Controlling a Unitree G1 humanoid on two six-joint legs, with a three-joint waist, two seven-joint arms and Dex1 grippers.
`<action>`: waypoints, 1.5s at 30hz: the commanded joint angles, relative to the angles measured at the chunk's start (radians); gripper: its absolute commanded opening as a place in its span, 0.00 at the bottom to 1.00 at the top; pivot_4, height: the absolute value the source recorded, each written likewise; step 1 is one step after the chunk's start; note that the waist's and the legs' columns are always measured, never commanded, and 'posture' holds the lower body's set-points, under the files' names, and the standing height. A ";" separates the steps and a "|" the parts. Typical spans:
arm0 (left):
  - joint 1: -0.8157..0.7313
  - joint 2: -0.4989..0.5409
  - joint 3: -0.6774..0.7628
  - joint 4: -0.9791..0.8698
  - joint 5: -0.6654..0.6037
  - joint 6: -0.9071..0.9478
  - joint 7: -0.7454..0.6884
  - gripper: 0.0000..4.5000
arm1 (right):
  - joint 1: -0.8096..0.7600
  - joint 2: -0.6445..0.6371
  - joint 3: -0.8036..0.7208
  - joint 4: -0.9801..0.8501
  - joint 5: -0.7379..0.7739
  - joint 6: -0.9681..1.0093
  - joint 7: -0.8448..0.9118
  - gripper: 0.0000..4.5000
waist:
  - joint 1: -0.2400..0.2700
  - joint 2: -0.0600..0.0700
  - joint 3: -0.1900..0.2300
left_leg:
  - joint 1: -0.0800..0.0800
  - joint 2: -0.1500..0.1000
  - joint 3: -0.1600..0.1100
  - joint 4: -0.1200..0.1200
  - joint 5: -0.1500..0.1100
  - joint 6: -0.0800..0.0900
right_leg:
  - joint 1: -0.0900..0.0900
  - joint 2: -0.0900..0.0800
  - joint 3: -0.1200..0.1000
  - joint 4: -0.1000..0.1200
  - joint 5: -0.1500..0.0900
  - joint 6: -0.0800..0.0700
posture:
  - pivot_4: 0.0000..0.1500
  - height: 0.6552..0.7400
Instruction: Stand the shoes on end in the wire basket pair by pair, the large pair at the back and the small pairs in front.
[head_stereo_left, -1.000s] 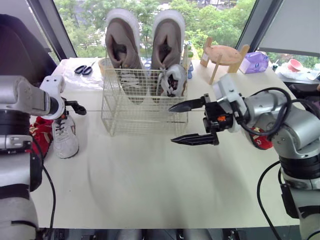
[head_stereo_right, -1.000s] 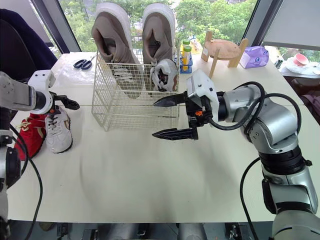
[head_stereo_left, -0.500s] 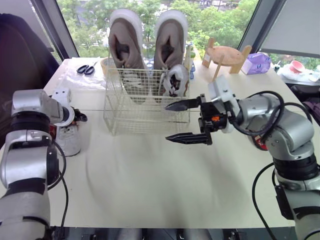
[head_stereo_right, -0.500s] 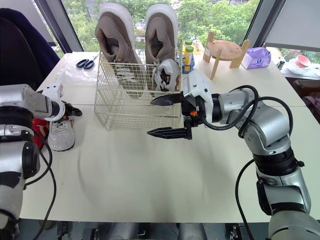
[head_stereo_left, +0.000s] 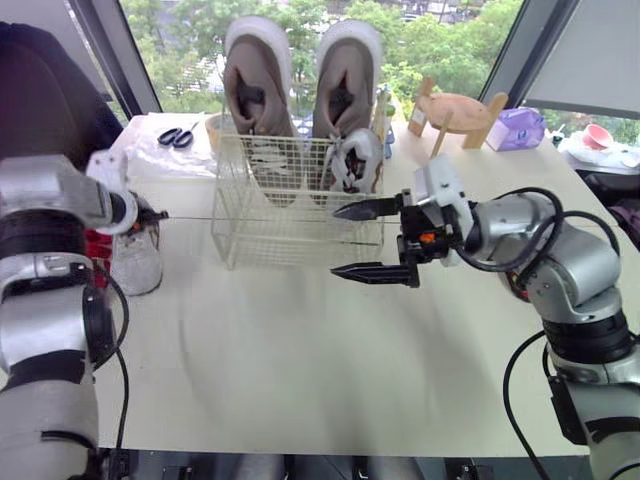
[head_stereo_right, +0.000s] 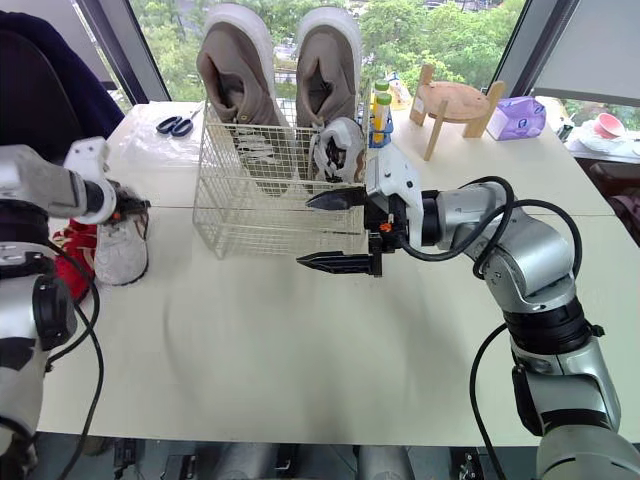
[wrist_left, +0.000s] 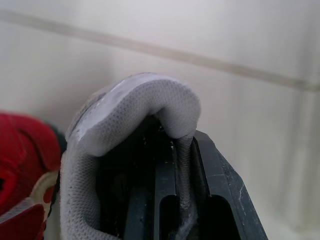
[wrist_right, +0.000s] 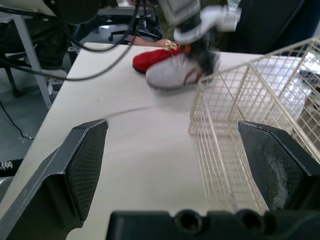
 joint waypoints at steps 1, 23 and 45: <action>-0.002 -0.025 0.172 -0.371 -0.086 0.133 0.098 0.00 | -0.016 -0.001 -0.003 0.009 -0.001 -0.029 0.033 1.00 | 0.000 0.000 0.000 | 0.000 0.000 0.000 0.000 0.000 0.000 | 0.000 0.000 0.000 0.000 0.000 0.000 | 1.00 1.00; 0.412 -0.529 0.022 -1.084 -0.158 -0.822 -0.031 0.00 | -0.110 -0.029 -0.026 0.147 0.016 0.106 0.042 1.00 | 0.012 0.000 -0.001 | 0.004 0.002 0.002 -0.001 0.001 -0.003 | 0.004 0.002 0.001 -0.003 0.003 -0.003 | 1.00 1.00; 0.483 -0.596 -0.169 -0.563 0.101 -1.562 0.019 0.00 | 0.007 -0.073 -0.108 0.008 0.099 0.234 -0.084 1.00 | 0.009 0.001 -0.001 | 0.003 0.001 0.003 0.001 -0.001 0.002 | 0.005 0.001 0.001 -0.005 0.003 -0.003 | 1.00 1.00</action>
